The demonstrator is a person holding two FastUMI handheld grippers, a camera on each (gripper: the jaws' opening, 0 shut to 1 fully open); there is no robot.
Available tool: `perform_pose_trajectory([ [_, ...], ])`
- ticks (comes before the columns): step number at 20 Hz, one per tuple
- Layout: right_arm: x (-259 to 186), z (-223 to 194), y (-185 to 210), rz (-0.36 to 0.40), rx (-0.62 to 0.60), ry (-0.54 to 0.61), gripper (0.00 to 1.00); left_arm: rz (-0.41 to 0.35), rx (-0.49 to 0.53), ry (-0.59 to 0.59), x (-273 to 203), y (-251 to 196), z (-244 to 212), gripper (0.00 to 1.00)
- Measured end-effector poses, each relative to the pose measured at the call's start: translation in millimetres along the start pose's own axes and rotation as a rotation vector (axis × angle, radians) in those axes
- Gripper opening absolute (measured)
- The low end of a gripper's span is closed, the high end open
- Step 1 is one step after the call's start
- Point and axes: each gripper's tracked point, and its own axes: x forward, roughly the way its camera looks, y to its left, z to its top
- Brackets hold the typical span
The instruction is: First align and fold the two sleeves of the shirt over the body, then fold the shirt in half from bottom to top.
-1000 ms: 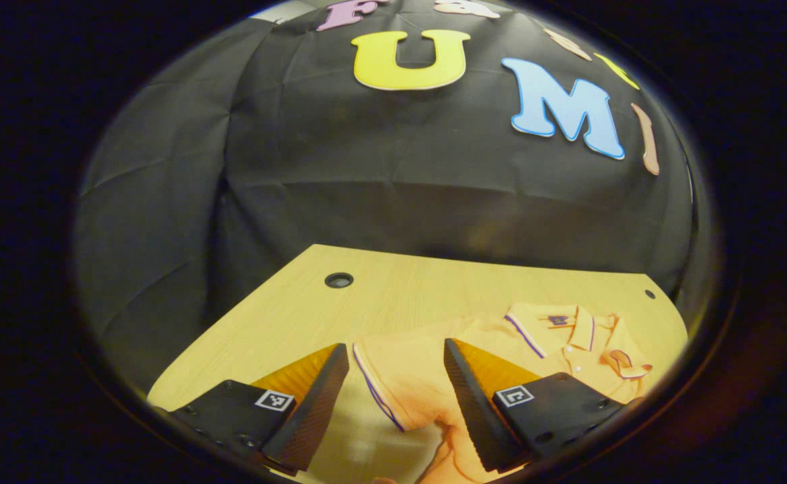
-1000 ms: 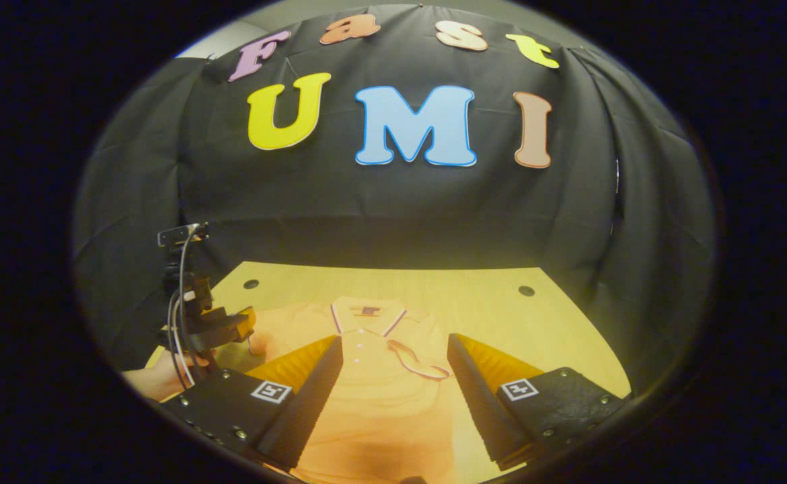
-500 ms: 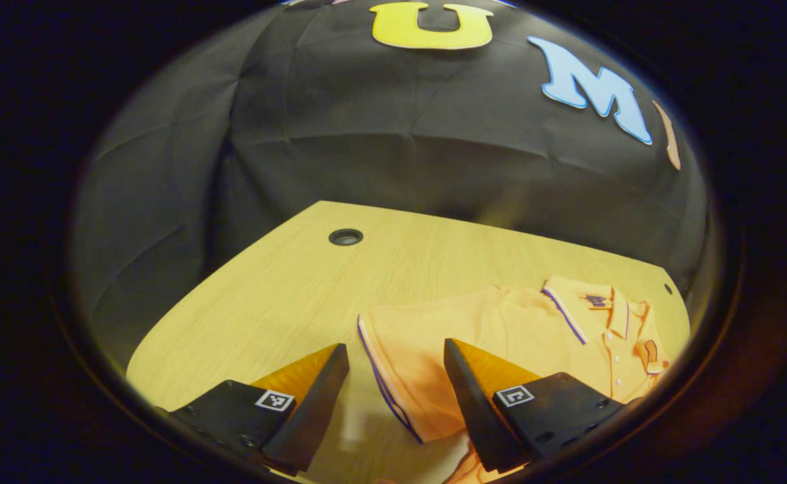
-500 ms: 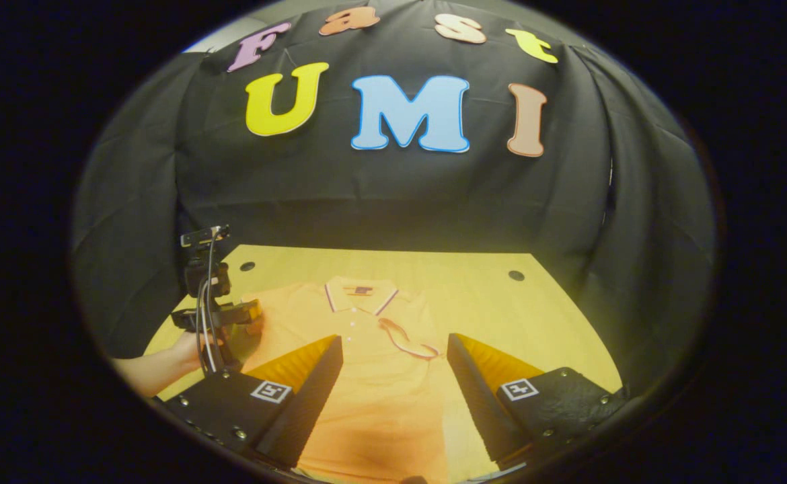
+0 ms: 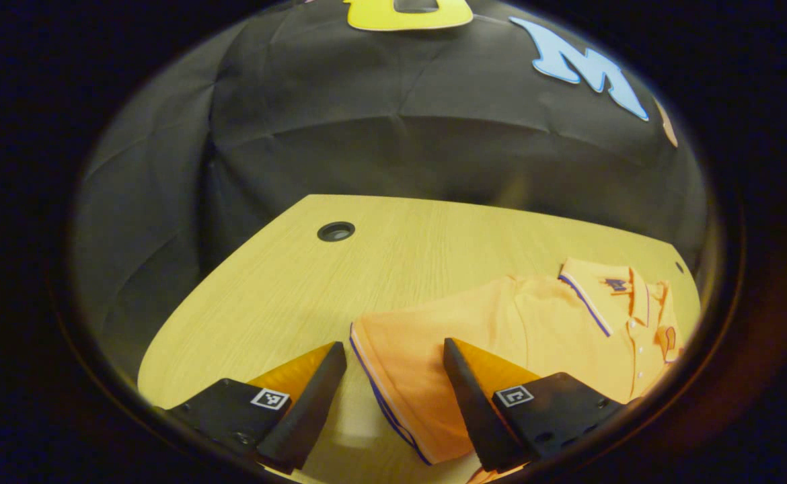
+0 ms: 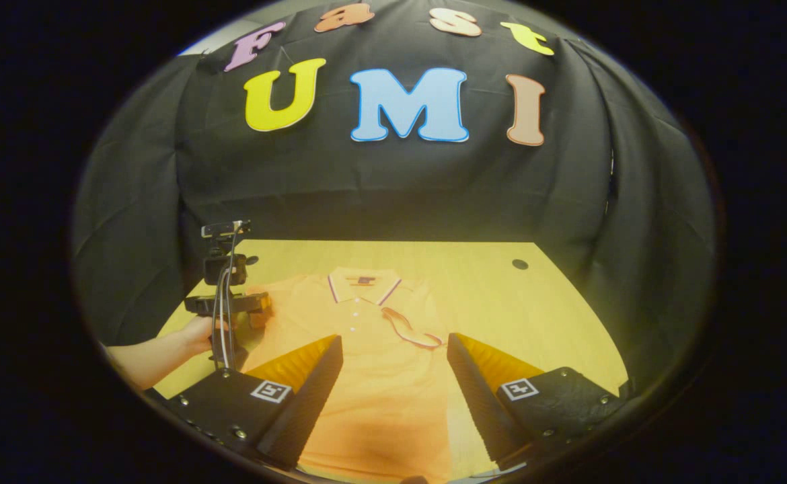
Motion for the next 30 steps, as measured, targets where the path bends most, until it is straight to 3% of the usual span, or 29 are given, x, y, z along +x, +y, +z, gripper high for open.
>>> perform_pose_trajectory([
  [4,1,-1,-7,-0.001,0.023,0.003,0.97,-0.019,0.018,0.013,0,-9,0,0.68],
  [6,2,-1,-11,0.000,0.039,0.000,0.97,-0.022,0.046,0.023,1,-16,-1,0.39],
  [7,3,0,-13,0.001,0.043,0.000,0.97,-0.013,0.078,0.036,2,-17,-3,0.17],
  [8,4,-1,-13,0.002,0.046,0.002,0.97,-0.002,0.098,0.036,1,-19,-2,0.17],
  [9,4,-1,-15,0.003,0.048,0.001,0.97,0.003,0.110,0.040,1,-21,-2,0.07],
  [13,4,-3,-21,0.001,0.056,-0.002,0.97,0.014,0.135,0.046,-5,-29,1,0.07],
  [18,4,-8,-33,-0.007,0.077,0.005,0.97,0.014,0.138,-0.030,-30,-48,31,0.08],
  [30,4,-17,-38,-0.011,0.101,0.011,0.97,-0.107,0.227,-0.044,-51,-130,33,0.07],
])
